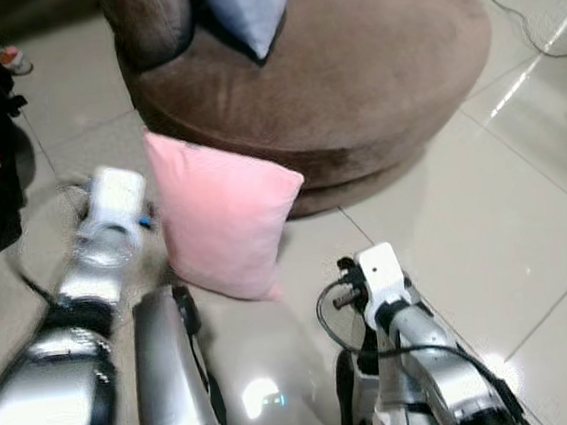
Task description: Move the pillow to the sofa from floor
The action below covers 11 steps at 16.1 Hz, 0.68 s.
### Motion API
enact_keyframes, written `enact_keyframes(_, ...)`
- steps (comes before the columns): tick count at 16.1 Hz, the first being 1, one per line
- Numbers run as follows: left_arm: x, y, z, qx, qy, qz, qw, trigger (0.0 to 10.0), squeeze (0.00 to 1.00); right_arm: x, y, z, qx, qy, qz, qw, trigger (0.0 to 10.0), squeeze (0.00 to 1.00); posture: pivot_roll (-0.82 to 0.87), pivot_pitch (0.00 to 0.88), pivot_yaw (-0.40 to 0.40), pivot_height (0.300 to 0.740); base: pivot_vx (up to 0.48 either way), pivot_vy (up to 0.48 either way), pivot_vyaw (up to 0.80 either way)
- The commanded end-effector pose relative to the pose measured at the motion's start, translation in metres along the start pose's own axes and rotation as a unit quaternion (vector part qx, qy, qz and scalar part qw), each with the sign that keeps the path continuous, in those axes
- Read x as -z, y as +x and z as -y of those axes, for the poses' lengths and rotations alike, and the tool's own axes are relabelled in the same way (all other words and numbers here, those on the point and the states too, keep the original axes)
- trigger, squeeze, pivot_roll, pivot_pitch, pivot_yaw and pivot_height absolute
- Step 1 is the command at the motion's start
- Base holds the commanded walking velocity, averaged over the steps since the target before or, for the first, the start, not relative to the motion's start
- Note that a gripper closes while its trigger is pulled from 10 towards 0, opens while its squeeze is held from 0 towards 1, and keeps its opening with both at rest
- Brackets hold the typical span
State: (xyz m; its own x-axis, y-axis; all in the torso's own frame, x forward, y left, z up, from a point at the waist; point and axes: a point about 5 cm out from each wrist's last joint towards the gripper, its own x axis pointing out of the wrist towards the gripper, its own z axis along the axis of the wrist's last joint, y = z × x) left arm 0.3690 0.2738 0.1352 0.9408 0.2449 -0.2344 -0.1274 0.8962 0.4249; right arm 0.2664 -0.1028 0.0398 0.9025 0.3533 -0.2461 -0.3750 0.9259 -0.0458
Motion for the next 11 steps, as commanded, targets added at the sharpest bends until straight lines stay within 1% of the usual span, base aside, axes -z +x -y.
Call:
enact_keyframes(1, 0.0, 0.001, -0.01, 0.0, 0.002, -0.004, 1.0, 10.0, 0.0, 0.018, -0.012, 0.002, 0.011, 0.01, -0.036, 0.999, 10.0, 0.0, -0.08, 0.294, -0.067, 0.443, 0.0, 0.0, 0.0)
enact_keyframes(2, -0.001, 0.001, -0.015, -0.007, 0.005, -0.007, 1.0, 10.0, 0.0, 0.02, -0.015, 0.002, 0.013, 0.011, -0.038, 0.999, 10.0, 0.0, -0.08, 0.295, -0.067, 0.443, 0.0, 0.0, 0.0)
enact_keyframes(3, -0.008, 0.002, -0.021, -0.012, 0.006, 0.002, 1.0, 10.0, 0.0, 0.022, -0.019, 0.003, 0.017, 0.012, -0.041, 0.999, 10.0, 0.0, -0.09, 0.301, -0.066, 0.443, 0.0, 0.0, 0.0)
enact_keyframes(4, -0.017, 0.004, -0.024, -0.011, 0.018, 0.009, 1.0, 10.0, 0.0, 0.025, -0.023, 0.002, 0.02, 0.015, -0.045, 0.999, 10.0, 0.0, -0.1, 0.312, -0.062, 0.443, 0.0, 0.0, 0.0)
enact_keyframes(6, -0.021, 0.005, -0.03, -0.012, 0.031, 0.004, 0.999, 10.0, 0.0, 0.029, -0.032, -0.004, 0.025, 0.023, -0.052, 0.998, 10.0, 0.0, -0.12, 0.337, -0.053, 0.443, 0.0, 0.0, 0.0)
enact_keyframes(7, -0.02, 0.005, -0.028, -0.002, 0.053, -0.002, 0.999, 10.0, 0.0, 0.033, -0.041, -0.01, 0.029, 0.032, -0.058, 0.997, 10.0, 0.0, -0.13, 0.356, -0.045, 0.443, 0.0, 0.0, 0.0)
enact_keyframes(9, -0.021, 0.005, -0.025, 0.015, 0.081, -0.004, 0.997, 10.0, 0.0, 0.04, -0.053, -0.016, 0.034, 0.042, -0.07, 0.996, 10.0, 0.0, -0.16, 0.383, -0.035, 0.443, 0.0, 0.0, 0.0)
enact_keyframes(10, -0.021, 0.005, -0.024, 0.019, 0.102, -0.006, 0.995, 10.0, 0.0, 0.044, -0.064, -0.019, 0.039, 0.048, -0.076, 0.995, 10.0, 0.0, -0.19, 0.404, -0.028, 0.443, 0.0, 0.0, 0.0)
enact_keyframes(11, -0.019, 0.005, -0.025, 0.015, 0.11, -0.013, 0.994, 10.0, 0.0, 0.048, -0.077, -0.023, 0.047, 0.057, -0.083, 0.994, 10.0, 0.0, -0.21, 0.418, -0.023, 0.443, 0.0, 0.0, 0.0)
